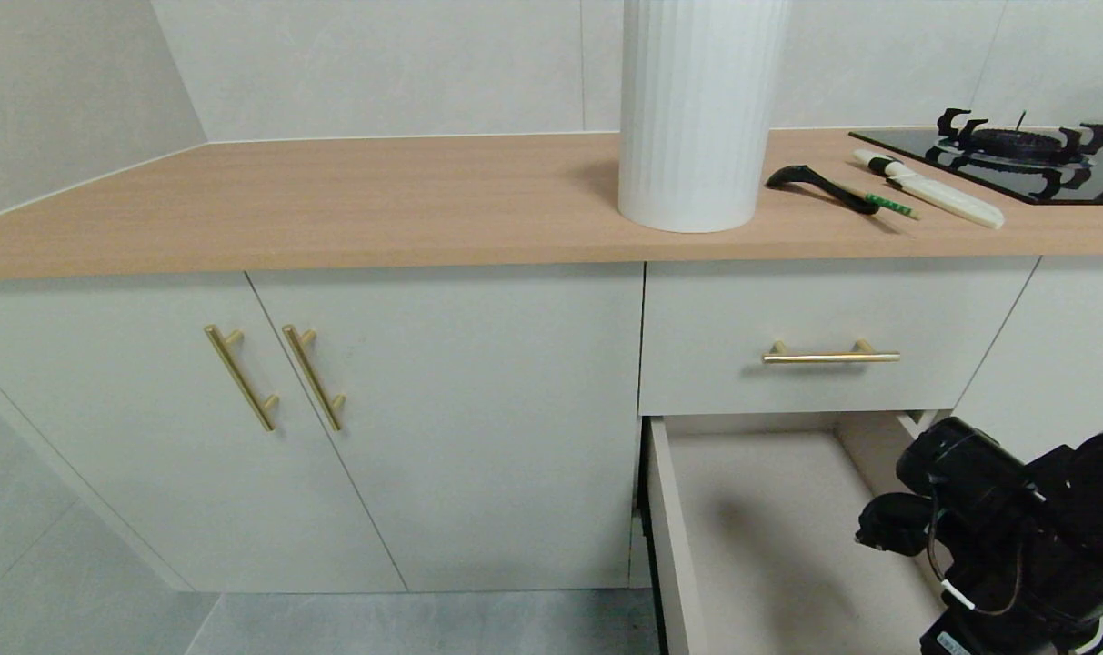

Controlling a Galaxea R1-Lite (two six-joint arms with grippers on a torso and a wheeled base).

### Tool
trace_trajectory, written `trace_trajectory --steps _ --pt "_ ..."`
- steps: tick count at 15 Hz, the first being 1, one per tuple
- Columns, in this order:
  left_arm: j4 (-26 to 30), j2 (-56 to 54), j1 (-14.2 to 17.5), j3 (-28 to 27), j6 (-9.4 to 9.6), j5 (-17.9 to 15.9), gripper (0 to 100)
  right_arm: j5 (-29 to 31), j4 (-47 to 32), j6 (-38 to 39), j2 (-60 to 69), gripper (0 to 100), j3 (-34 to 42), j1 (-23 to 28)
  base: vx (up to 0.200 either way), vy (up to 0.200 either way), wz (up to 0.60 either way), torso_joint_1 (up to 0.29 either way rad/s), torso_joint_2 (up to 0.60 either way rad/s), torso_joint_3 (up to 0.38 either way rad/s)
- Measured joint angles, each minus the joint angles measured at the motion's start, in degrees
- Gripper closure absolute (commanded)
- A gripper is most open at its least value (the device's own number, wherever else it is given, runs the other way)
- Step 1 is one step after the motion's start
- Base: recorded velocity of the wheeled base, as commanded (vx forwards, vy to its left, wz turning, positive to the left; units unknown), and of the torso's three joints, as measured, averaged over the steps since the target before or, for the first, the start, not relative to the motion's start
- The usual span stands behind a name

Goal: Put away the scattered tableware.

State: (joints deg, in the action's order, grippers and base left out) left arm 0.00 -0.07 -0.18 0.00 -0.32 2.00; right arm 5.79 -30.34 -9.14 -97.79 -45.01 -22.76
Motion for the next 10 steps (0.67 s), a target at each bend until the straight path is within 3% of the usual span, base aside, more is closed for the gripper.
trace_trajectory --steps 4,6,10 --pt "0.02 0.0 0.02 0.0 -0.01 0.0 0 0.48 0.18 0.85 -0.3 0 -1.46 -0.33 0.0 0.0 0.0 0.0 0.0 0.0" --pt "0.02 0.0 0.0 0.0 0.0 0.0 0 0.39 0.73 4.99 -0.37 0 -3.96 0.27 0.0 0.0 0.0 0.0 0.0 0.0" --pt "0.0 0.02 0.02 0.0 -0.01 0.0 0 0.52 14.34 12.15 0.05 0 -6.06 2.95 0.0 0.0 0.0 0.0 0.0 0.0"
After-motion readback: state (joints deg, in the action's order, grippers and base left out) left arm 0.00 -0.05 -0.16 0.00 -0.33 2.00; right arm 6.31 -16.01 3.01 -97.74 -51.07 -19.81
